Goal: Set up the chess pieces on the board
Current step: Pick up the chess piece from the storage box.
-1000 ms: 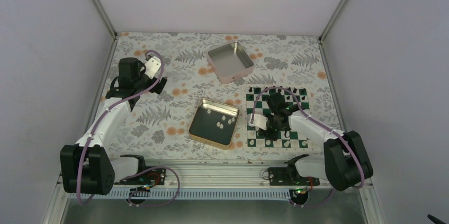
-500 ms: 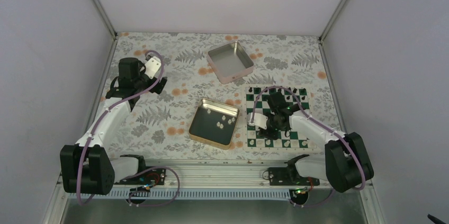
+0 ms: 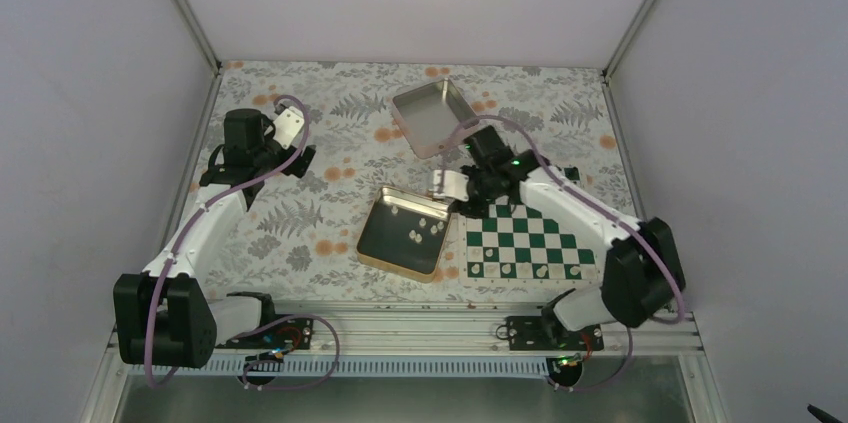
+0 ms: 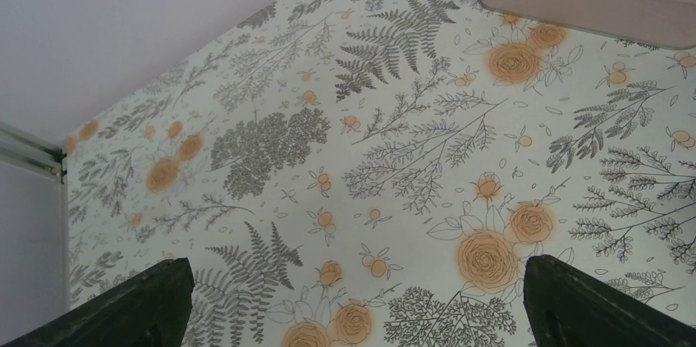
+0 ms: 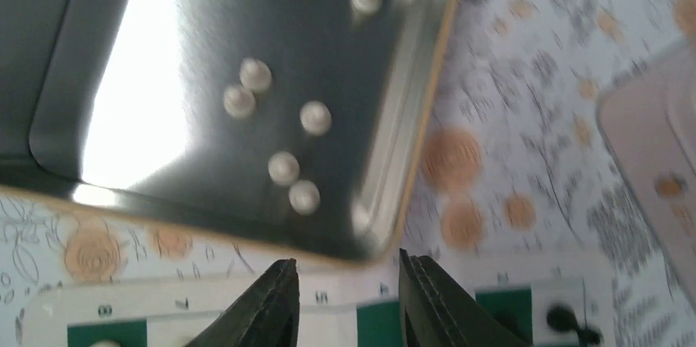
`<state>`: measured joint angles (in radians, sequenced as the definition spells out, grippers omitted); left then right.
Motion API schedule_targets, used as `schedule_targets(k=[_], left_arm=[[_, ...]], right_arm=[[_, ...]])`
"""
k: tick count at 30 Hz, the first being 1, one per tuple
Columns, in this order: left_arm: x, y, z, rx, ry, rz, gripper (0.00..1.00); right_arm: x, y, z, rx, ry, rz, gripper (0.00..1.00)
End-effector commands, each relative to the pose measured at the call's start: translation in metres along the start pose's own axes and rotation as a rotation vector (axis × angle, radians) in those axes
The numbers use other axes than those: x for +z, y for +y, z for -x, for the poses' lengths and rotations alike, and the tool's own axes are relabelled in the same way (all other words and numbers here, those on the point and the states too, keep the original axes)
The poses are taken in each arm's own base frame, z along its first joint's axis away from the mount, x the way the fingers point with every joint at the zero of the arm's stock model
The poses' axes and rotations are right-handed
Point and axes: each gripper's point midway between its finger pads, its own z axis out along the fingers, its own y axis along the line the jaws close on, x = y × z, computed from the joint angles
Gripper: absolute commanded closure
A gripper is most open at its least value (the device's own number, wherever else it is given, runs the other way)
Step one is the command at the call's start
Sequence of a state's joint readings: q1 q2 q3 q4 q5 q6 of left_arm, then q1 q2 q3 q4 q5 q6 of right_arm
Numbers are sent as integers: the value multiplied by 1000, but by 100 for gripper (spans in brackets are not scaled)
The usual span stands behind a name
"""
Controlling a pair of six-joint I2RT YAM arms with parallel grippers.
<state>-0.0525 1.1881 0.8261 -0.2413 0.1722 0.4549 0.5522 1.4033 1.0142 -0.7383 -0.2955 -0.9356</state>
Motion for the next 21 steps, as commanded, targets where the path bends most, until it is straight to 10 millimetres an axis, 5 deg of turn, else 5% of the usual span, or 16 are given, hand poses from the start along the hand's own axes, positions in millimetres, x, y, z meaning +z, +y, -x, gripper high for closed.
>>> schedule_targets(k=[1,7,13,21], left_arm=[[-3,2,7,-8,-23,10,0],[-4,2,7,-5,-26,11,0],[-5,2,7,-3,-29,15,0],[-6,2,8,-2,-34,14,0]], right_arm=[[25,9,40,-76,4,56,67],[66,12,77,-146,3,111,71],[100,4,83,-164,31,92,69],[121,-4,87,-177,34,70,68]])
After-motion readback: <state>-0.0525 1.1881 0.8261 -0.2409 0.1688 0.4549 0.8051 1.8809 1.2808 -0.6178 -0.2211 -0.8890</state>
